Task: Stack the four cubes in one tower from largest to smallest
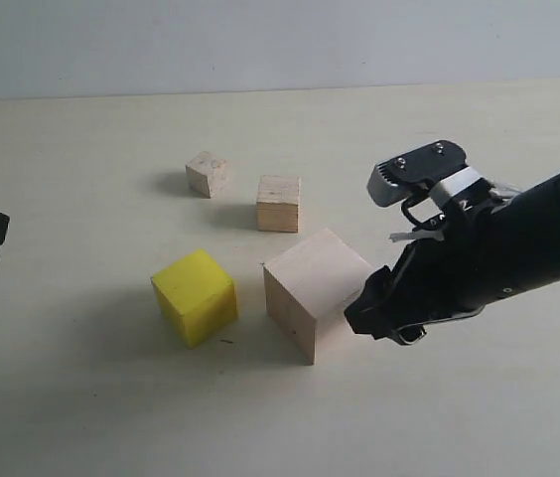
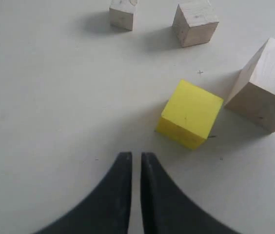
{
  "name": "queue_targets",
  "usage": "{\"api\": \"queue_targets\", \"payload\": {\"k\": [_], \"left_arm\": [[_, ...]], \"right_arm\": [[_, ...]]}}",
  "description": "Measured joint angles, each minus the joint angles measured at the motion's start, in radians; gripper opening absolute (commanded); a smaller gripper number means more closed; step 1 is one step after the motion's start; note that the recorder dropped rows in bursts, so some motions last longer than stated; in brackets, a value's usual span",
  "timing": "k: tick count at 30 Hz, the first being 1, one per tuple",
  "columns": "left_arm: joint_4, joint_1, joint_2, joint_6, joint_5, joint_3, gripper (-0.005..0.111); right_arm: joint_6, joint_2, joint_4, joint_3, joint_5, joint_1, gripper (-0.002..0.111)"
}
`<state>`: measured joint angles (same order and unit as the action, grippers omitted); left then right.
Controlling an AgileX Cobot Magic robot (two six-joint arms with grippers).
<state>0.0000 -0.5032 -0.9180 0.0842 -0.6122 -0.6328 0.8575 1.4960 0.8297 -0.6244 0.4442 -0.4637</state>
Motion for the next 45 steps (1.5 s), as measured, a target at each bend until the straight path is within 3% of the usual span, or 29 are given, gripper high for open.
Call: {"api": "queue_targets", "payload": {"k": [11,23,36,45], "left_arm": [[0.000,0.000,0.000,0.000,0.000,0.000,0.010],[0.000,0.000,0.000,-0.002,0.000,0.000,0.010],[0.000,0.000,0.000,-0.002,-0.055,0.000,0.010],[0.000,0.000,0.000,-0.002,-0.066,0.000,0.010]], "right_arm": [[0.029,0.117,0.018,-0.006,-0.078,0.000,0.068],[0.232,0.173,0.271,-0.065,-0.080,0.000,0.068],[0.225,0.311,0.346,-0.277,-0.070,0.000,0.068],[0.185,0.349,0.365,-0.313,-0.039,0.000,0.068]]}}
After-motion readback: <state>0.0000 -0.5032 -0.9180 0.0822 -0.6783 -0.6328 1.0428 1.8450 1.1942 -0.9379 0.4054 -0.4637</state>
